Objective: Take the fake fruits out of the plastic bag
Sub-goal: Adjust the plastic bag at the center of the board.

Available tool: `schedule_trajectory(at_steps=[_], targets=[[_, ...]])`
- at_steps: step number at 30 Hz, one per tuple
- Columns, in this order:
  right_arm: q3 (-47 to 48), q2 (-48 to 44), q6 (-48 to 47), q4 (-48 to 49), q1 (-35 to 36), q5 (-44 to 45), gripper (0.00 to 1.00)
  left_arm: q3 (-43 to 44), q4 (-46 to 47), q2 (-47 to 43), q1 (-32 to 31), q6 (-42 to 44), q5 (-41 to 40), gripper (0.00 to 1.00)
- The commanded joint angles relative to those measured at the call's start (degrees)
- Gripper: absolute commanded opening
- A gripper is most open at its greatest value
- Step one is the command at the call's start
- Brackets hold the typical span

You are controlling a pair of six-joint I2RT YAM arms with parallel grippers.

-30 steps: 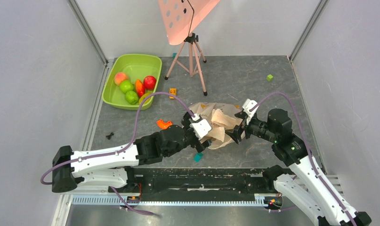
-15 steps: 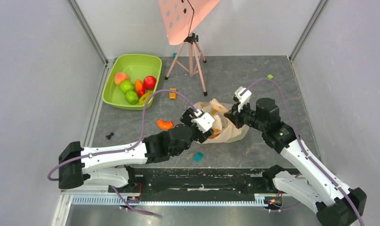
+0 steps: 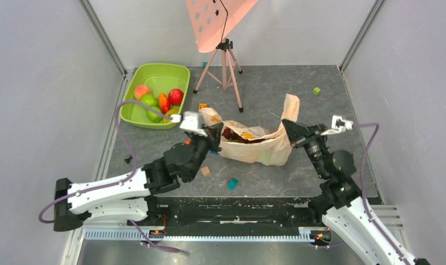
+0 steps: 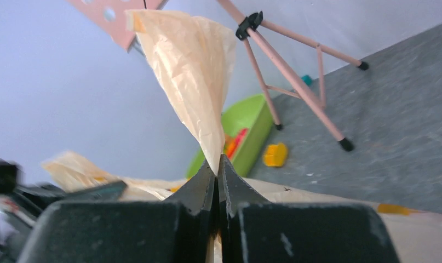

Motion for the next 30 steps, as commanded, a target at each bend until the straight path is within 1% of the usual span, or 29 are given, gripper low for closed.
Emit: schedule_trajectory(at_steps=[1, 4, 6, 10, 13, 15, 17, 20, 21, 22, 23, 25, 26, 27, 29, 30], targets=[[-12.1, -7.3, 25.5, 14.5, 0.1, 9.6, 0.0, -9.1, 3.9, -7.5, 0.4, -25.7, -6.3, 0.02], [-17.8, -11.7, 32.8, 17.1, 0.2, 11.3, 0.0, -14.6, 4.8, -12.6, 0.4, -35.8, -5.4, 0.02], [-19.5, -13.5, 35.8, 17.0, 0.1, 11.4, 0.0, -17.2, 4.7, -14.8, 0.4, -42.1, -5.1, 0.02], [-23.5, -16.0, 43.3, 17.0, 0.1, 11.7, 0.0, -20.9, 4.7, -16.3, 0.4, -51.9, -2.5, 0.02], [-25.1, -17.0, 45.7, 15.9, 0.1, 11.6, 0.0, -23.2, 6.2, -15.8, 0.4, -57.6, -0.9, 0.02], [-26.4, -17.7, 47.7, 15.5, 0.1, 11.7, 0.0, -25.1, 9.6, -15.1, 0.3, -58.4, -0.2, 0.02], [-26.8, -18.4, 48.1, 15.2, 0.1, 11.9, 0.0, -25.7, 10.6, -14.6, 0.4, -59.3, 0.1, 0.02], [-25.6, -19.1, 46.9, 13.3, 0.1, 12.4, 0.0, -25.2, 11.3, -14.4, 0.3, -57.5, 0.3, 0.02], [-25.1, -19.1, 46.1, 13.1, 0.2, 12.4, 0.0, -25.0, 11.7, -14.4, 0.4, -56.4, 0.4, 0.07], [-24.5, -19.1, 45.2, 12.8, 0.1, 12.5, 0.0, -24.7, 12.0, -14.7, 0.4, -55.4, 0.4, 0.21], [-23.8, -19.0, 44.3, 12.5, 0.1, 12.5, 0.11, -24.5, 12.0, -14.9, 0.4, -54.1, 0.4, 0.32], [-21.5, -18.7, 41.1, 10.6, 0.2, 12.9, 0.37, -23.6, 11.9, -15.9, 0.4, -50.7, 0.2, 0.51], [-18.9, -18.5, 38.6, 8.7, 0.1, 13.3, 0.53, -22.7, 11.1, -16.5, 0.4, -48.3, 0.2, 0.65], [-17.1, -18.2, 35.9, 6.0, 0.1, 13.9, 0.66, -21.6, 9.1, -17.4, 0.4, -45.9, 0.1, 0.75], [-11.6, -17.4, 26.3, -0.1, 0.1, 16.0, 0.82, -18.6, 2.9, -19.1, 0.5, -42.6, -0.1, 0.98], [-7.3, -16.4, 20.8, -5.6, 0.1, 17.5, 0.87, -17.2, -0.2, -19.9, 0.5, -41.2, -0.4, 1.0]])
